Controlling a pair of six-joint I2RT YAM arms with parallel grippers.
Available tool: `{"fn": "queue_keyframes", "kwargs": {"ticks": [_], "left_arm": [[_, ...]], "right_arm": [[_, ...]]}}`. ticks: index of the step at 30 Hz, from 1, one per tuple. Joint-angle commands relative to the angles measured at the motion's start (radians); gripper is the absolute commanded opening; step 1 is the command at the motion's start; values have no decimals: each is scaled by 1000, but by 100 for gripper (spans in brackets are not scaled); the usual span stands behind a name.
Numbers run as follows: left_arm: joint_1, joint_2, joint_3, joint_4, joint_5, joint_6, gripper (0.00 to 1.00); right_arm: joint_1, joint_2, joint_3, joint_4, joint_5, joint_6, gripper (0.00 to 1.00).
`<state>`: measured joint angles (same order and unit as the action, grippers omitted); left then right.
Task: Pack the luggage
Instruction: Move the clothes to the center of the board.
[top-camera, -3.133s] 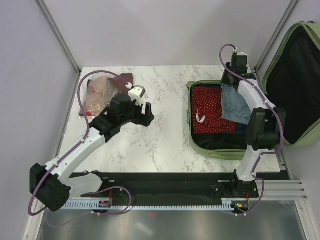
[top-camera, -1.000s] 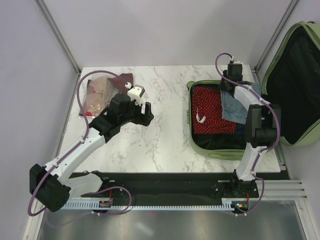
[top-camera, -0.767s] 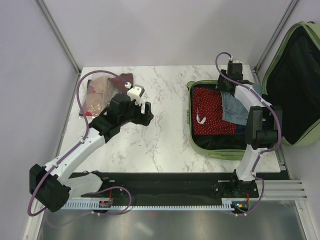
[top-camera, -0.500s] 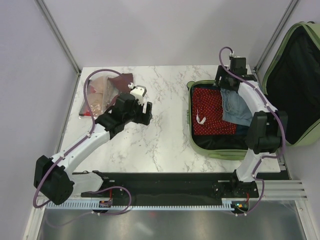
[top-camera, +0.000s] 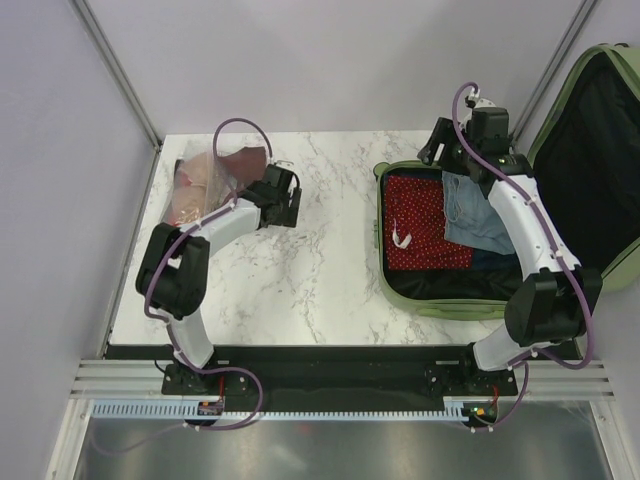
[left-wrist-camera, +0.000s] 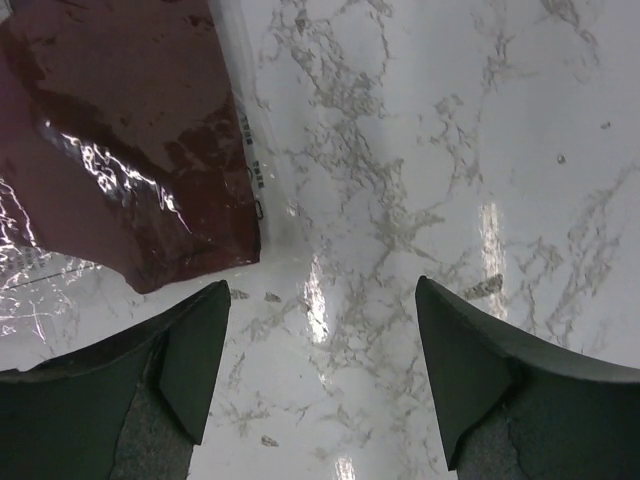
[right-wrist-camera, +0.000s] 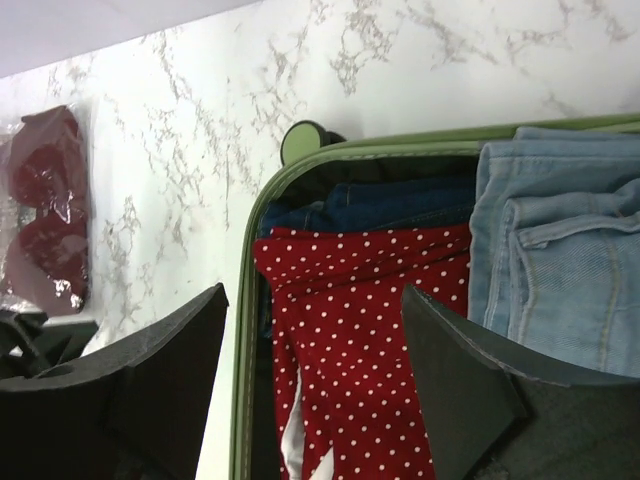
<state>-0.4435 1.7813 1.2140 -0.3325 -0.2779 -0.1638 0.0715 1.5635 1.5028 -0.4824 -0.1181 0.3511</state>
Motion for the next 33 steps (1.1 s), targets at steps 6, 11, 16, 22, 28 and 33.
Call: {"fn": "queue_keyframes", "kwargs": {"ticks": [6,11,16,22,28,33], "left_arm": [[40,107,171,-114,-158,-63,74],[80,121,151,-119,0,-108,68],[89,147,147,-117,78,-155,63],[94,196,162,-119,97,-169,60],[100,227,150,-132,88,-175,50],[100,239,133,-135,97,-164,35]], "right_arm": [[1,21,122,-129,-35,106,78],[4,91,269,-208,-68,126,78],[4,153,438,-306,-61,120,77],[13,164,476,-314,-68,153,77],[30,152,465,-326,-49,164,77],[39,145,450,-331,-34,169,77]]}}
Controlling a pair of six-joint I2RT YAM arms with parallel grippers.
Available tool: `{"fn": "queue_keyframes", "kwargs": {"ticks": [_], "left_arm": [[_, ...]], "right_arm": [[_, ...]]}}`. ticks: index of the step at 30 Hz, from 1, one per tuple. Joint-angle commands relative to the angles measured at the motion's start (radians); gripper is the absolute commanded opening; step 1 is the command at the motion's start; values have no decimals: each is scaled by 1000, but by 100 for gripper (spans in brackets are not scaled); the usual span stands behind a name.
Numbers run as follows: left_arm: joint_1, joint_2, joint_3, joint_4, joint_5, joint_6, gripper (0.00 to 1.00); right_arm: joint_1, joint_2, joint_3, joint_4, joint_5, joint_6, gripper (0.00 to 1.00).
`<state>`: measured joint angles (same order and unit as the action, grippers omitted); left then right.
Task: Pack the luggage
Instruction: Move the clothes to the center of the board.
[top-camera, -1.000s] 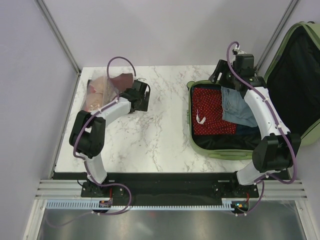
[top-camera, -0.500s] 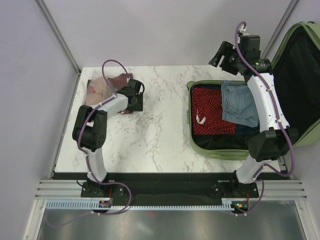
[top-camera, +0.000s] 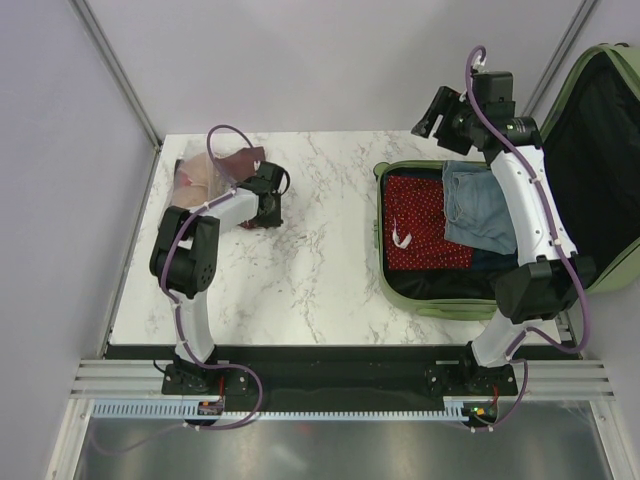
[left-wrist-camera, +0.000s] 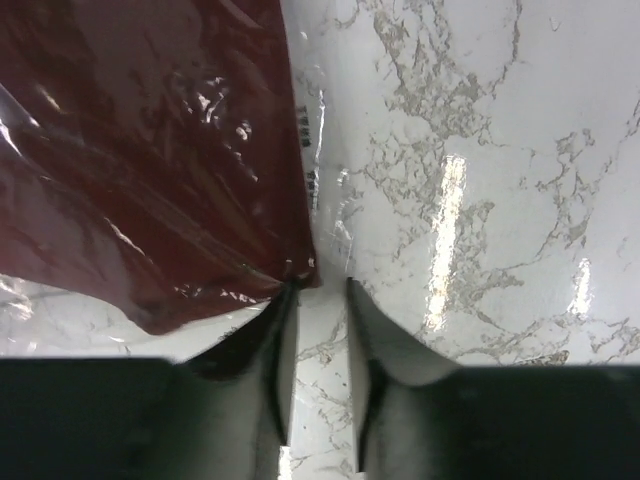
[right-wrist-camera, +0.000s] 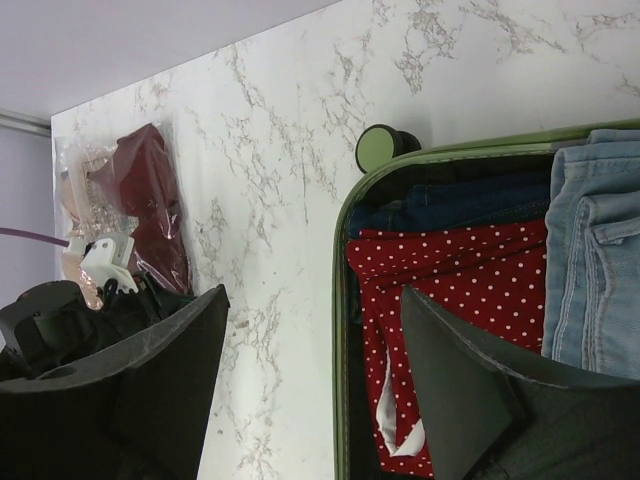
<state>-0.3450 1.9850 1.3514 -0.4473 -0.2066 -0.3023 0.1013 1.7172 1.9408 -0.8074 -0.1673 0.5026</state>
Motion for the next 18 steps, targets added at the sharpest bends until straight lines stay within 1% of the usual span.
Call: {"fn": "queue_keyframes", "kwargs": {"ticks": [1,3,4,6,7,11,14,15,18], "left_arm": [[1,35,-6,-22,30,-24,27],[1,35,-14,-22,41,-23,22],[1,37,-21,-22,44,-23,15],[3,35,-31,-22,52,-24,9],[1,34,-38,-22,59,-24,2],[-5,5,-73,5,165,-17,2],[-20,-50,-126,45,203,3,2],[-23,-64,-138,50,267,5,2],[-51,-116,-184,68,347,0,2]], "right_arm": [[9,-7,12,-6,15,19,77],[14,-7,9,-7,17,19,77],[23,-4,6,-7,18,19,77],[26,1,3,-7,18,11,77],[34,4,-3,-7,18,11,77],[64,18,-14,-10,15,-4,76],[95,33,-29,-10,6,-9,76],[104,38,-32,-10,0,-9,76],[146,65,-45,-7,-14,-6,76]]}}
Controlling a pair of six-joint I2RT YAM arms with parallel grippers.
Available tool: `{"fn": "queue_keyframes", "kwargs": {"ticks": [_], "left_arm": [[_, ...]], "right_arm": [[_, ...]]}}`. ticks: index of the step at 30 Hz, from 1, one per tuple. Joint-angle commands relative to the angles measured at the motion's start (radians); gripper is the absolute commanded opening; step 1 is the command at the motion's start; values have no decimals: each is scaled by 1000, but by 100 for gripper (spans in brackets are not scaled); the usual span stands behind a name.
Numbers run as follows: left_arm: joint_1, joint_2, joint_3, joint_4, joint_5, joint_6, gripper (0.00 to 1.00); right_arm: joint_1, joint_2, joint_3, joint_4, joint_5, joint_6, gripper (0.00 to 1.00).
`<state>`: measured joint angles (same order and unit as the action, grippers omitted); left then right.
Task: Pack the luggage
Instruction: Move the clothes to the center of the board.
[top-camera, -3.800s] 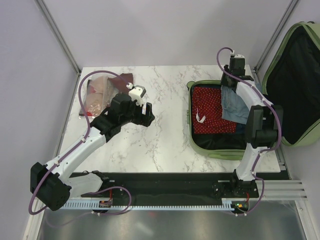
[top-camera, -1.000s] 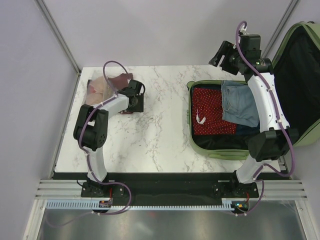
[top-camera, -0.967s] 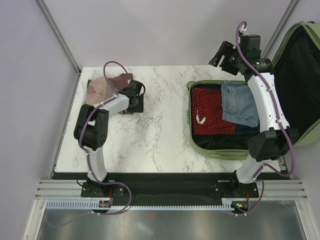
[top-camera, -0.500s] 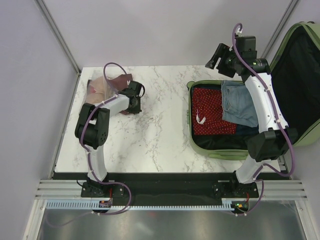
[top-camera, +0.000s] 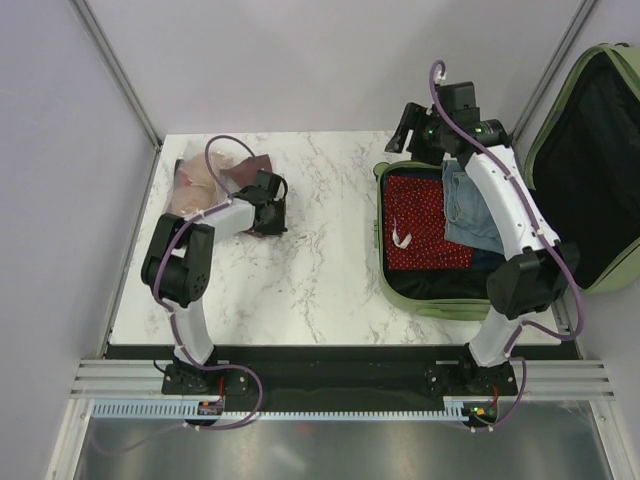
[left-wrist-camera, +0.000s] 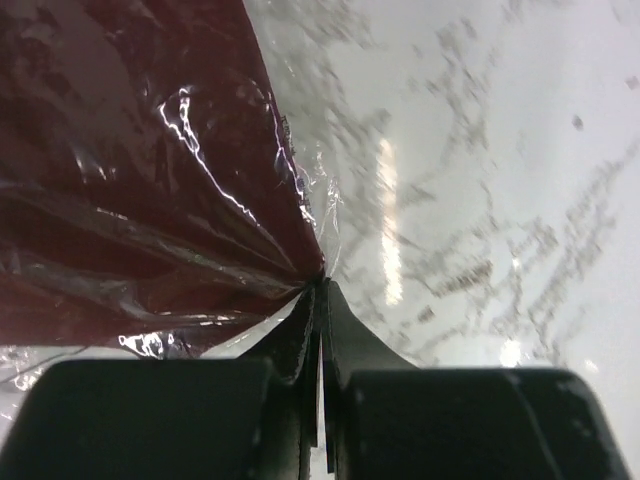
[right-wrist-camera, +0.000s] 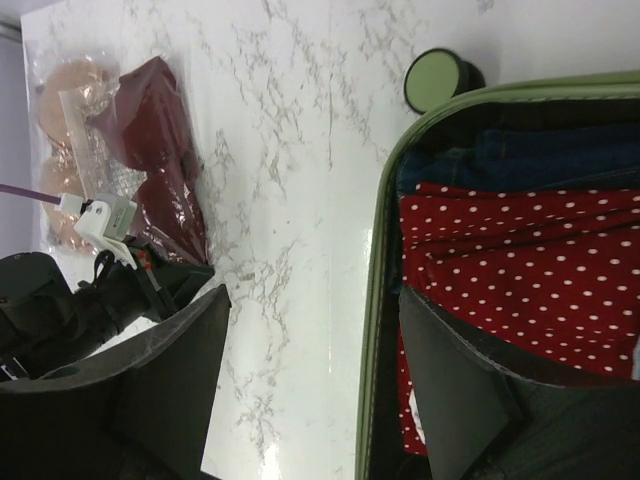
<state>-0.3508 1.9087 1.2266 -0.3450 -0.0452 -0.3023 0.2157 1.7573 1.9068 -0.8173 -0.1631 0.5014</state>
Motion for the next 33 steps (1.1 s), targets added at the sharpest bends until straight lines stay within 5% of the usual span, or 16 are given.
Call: {"fn": "queue_keyframes", "kwargs": {"ticks": [1,9,16,18,19,22,27,33], "left_arm": [[-65,-54,-84,-32,202,-1,2],[-169,-192,-190,-32,353,5,2],[-208,-310,-269,-89,429,-34,2],[-208,-355,-271,-117,391,-64,12],[-206,-370,-269,-153,371,-76,32],[-200,-434,-248,-210,297,-127,61],[-145,-506,-230,-255,263,-193,73],[13,-534,-257,-305,263,-291,75]], "right_arm": [[54,40,-14,6,-19,-3,76],[126,157,-20,82,-102,26,76],[139,364,142,132,-211,-4,76],[146,445,196,135,-228,-23,76],[154,471,249,138,-248,-29,76],[169,562,330,158,-272,-41,76],[189,657,350,216,-286,-49,76],[232,720,366,225,-240,-112,76]]}}
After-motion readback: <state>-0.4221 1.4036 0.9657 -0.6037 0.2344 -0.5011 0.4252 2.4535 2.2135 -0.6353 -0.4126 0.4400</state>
